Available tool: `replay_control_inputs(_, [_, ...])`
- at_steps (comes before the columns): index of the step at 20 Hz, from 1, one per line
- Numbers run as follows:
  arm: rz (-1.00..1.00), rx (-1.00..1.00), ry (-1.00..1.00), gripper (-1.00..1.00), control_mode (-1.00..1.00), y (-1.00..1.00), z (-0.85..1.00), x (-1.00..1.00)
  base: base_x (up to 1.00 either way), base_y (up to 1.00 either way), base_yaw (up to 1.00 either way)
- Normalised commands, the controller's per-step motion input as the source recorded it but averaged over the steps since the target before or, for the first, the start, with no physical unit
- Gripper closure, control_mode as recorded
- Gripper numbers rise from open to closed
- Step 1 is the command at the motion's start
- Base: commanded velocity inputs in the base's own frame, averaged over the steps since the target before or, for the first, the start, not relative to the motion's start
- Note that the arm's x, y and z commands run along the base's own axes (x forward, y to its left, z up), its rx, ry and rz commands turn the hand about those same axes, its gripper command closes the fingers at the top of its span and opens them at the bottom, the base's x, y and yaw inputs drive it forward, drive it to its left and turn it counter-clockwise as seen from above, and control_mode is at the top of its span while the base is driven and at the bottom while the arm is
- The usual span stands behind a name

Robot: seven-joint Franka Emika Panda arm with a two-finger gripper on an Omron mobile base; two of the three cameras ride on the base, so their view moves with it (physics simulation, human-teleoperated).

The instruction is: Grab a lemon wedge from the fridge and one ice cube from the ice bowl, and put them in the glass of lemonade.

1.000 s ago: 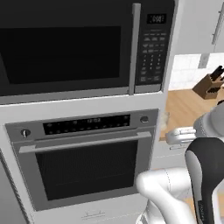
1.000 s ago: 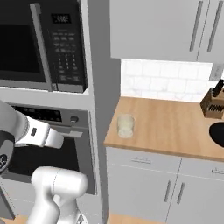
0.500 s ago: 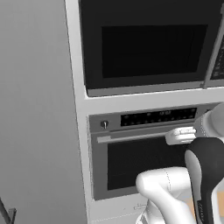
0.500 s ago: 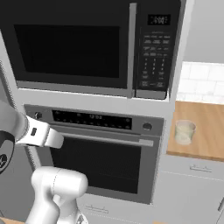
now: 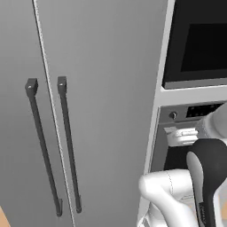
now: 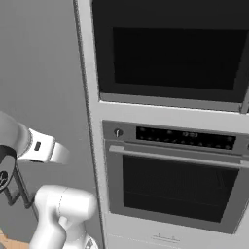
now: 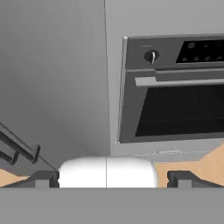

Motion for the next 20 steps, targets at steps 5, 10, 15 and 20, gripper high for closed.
replay_control_inputs(5, [0.0, 0.0, 0.0, -1.0, 1.0, 0.0, 0.0, 0.0, -0.55, 0.83, 0.0])
replay_control_inputs(10, [0.0, 0.0, 0.0, -1.0, 1.0, 0.0, 0.0, 0.0, -0.46, 0.75, 0.0])
replay_control_inputs(15, [0.0, 0.0, 0.0, -1.0, 1.0, 0.0, 0.0, 0.0, -0.28, 0.79, 0.0])
replay_control_inputs(20, [0.0, 0.0, 0.0, -1.0, 1.0, 0.0, 0.0, 0.0, -0.25, 0.42, 0.0])
